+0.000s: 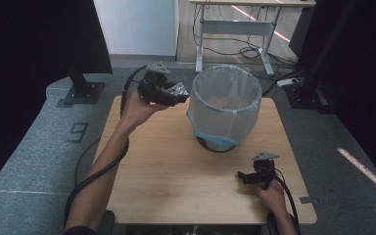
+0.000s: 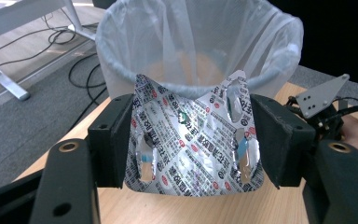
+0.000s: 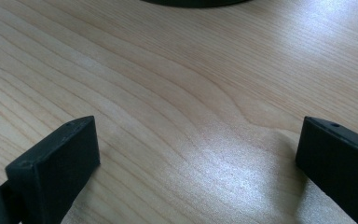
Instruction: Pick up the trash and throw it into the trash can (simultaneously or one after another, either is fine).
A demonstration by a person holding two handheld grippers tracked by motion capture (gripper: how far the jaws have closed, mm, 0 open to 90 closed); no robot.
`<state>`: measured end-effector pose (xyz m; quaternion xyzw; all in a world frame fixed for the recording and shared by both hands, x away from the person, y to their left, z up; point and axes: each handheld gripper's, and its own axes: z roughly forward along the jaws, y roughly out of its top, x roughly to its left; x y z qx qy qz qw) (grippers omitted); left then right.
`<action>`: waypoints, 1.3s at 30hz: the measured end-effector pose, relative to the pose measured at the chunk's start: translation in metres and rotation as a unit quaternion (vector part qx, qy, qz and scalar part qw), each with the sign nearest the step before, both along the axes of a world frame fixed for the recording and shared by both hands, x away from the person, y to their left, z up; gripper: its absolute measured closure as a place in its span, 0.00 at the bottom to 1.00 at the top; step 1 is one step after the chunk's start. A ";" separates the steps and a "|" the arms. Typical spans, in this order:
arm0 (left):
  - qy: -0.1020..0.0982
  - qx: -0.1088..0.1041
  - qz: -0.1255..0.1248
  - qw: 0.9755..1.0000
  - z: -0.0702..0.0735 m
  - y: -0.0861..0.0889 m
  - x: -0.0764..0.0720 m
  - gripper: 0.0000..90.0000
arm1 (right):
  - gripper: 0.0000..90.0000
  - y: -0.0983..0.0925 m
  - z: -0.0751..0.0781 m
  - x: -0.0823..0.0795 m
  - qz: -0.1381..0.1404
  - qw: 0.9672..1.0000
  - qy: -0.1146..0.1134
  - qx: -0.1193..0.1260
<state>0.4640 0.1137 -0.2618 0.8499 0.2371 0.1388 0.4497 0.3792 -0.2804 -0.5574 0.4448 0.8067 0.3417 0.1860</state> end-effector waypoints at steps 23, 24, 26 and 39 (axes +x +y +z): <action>-0.010 -0.004 -0.008 1.000 0.021 -0.051 0.017 0.39 | 0.00 0.000 0.000 0.000 0.002 1.000 0.000 0.001; -0.011 -0.005 -0.007 1.000 0.022 -0.055 0.019 0.39 | 0.00 0.000 0.000 0.000 0.002 1.000 0.001 0.000; -0.011 -0.003 -0.007 1.000 0.022 -0.061 0.021 0.39 | 0.00 0.000 0.000 0.000 0.002 1.000 0.000 0.000; -0.011 -0.007 -0.005 1.000 0.016 -0.093 0.034 0.39 | 0.00 0.000 0.000 0.000 0.003 1.000 0.000 0.000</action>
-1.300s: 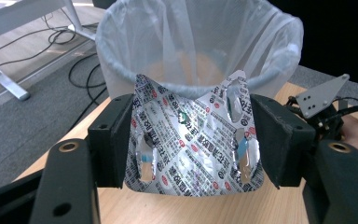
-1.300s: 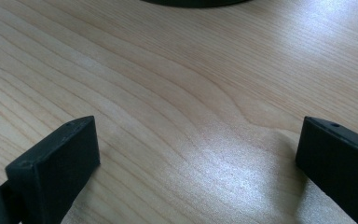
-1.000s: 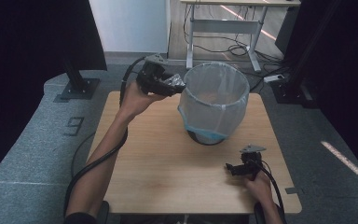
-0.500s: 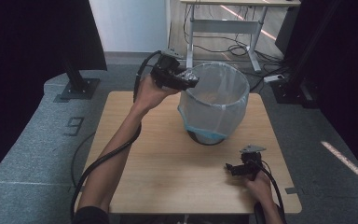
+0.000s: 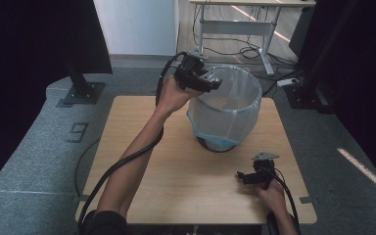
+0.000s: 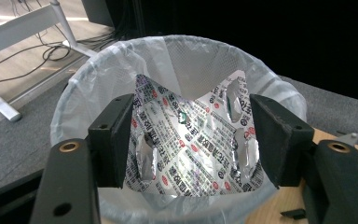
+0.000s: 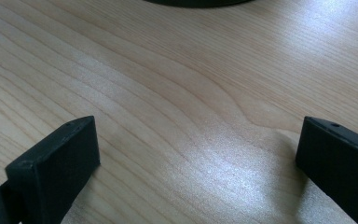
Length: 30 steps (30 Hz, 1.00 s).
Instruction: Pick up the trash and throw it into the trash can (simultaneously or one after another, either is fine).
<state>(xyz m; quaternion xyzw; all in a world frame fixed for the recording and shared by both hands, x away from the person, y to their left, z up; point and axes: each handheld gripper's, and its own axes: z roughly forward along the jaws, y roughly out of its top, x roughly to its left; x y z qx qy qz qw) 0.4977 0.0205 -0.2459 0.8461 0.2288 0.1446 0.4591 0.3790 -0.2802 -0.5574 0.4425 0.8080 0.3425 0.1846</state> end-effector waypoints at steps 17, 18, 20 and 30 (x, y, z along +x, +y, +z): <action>0.005 0.024 0.012 1.000 -0.027 -0.037 0.020 0.38 | 0.00 0.000 0.000 0.000 0.002 1.000 -0.001 0.000; 0.005 0.026 0.013 1.000 -0.030 -0.039 0.021 0.37 | 0.00 0.000 0.000 0.000 0.002 1.000 -0.001 0.000; 0.007 0.031 0.012 0.999 -0.033 -0.041 0.022 0.37 | 0.00 0.000 0.000 0.000 0.002 1.000 -0.001 0.000; 0.008 0.053 0.015 0.998 -0.049 -0.052 0.026 0.35 | 0.00 0.000 0.000 0.000 0.002 1.000 -0.001 0.000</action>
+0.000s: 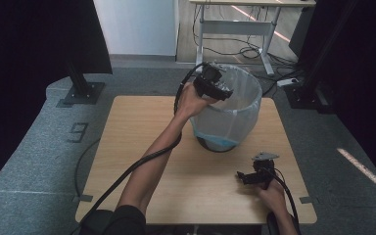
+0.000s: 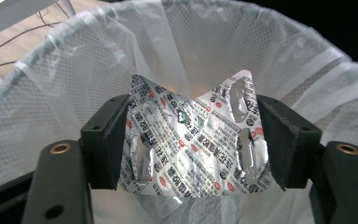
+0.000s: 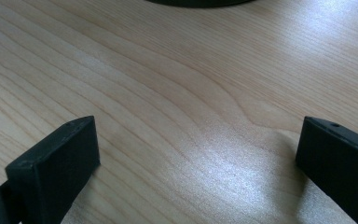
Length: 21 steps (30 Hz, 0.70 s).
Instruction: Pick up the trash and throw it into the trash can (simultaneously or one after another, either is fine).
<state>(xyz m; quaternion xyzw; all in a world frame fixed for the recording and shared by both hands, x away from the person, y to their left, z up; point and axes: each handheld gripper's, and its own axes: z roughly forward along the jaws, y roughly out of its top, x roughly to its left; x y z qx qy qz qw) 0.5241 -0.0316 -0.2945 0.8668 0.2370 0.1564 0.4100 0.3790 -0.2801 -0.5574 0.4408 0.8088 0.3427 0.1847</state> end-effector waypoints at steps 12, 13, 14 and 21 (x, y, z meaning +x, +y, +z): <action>0.018 0.019 0.009 1.000 -0.010 -0.008 0.005 0.00 | 0.00 0.000 0.000 0.000 0.000 1.000 0.000 0.000; 0.017 0.017 0.009 1.000 -0.009 -0.007 0.005 0.00 | 0.00 0.000 0.000 0.000 0.001 1.000 0.000 0.000; 0.016 0.017 0.008 1.000 -0.008 -0.006 0.005 0.00 | 0.00 0.000 0.000 0.000 0.001 1.000 0.000 0.000; 0.013 0.002 0.003 1.000 -0.003 0.005 -0.002 0.00 | 0.00 0.000 0.000 0.000 0.002 1.000 0.000 0.000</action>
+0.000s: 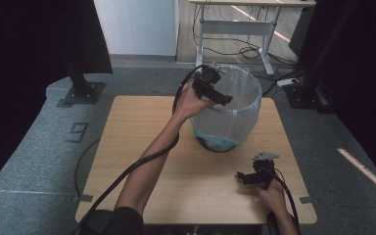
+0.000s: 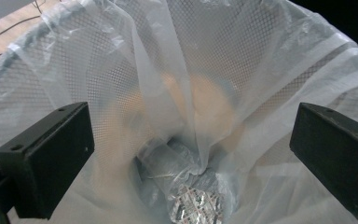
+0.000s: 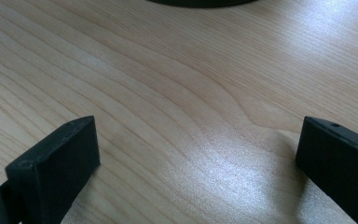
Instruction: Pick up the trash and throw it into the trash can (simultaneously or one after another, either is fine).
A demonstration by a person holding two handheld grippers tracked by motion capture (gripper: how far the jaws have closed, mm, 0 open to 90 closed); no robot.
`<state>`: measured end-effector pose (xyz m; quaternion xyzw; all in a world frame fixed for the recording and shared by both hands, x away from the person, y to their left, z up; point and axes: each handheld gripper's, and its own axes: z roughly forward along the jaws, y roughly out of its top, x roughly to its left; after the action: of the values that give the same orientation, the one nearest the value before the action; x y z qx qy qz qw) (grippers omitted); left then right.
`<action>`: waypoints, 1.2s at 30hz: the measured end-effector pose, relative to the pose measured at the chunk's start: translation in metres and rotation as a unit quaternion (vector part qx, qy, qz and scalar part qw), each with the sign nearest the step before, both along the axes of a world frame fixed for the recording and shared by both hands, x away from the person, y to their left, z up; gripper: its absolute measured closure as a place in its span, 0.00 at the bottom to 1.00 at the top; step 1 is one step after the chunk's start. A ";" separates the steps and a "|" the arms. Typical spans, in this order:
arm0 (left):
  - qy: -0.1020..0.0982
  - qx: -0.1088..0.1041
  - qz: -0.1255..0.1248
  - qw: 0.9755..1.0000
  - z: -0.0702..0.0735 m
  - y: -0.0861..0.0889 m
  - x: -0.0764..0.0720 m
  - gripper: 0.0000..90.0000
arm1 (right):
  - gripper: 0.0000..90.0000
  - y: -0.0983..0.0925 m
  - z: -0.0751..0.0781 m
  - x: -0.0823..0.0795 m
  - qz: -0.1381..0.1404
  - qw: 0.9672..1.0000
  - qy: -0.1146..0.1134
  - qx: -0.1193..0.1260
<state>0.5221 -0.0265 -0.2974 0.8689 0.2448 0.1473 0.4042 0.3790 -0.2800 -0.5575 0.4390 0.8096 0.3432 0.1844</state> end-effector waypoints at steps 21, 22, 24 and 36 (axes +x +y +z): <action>-0.009 -0.026 -0.012 1.000 0.014 0.050 -0.021 0.02 | 0.00 0.000 0.000 0.000 0.000 1.000 0.000 0.000; -0.011 -0.028 -0.012 0.999 0.015 0.053 -0.023 0.02 | 0.00 0.000 0.000 0.000 0.000 1.000 0.000 0.000; -0.011 -0.031 -0.013 0.999 0.015 0.058 -0.025 0.02 | 0.00 0.000 0.000 0.000 0.000 1.000 0.000 0.000; -0.015 -0.046 -0.013 0.999 0.012 0.091 -0.039 0.03 | 0.00 0.000 0.000 0.000 0.000 1.000 0.000 0.000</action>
<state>0.4835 0.0647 -0.2854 0.8504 0.2333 0.1440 0.4490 0.3789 -0.2799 -0.5574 0.4395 0.8094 0.3432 0.1841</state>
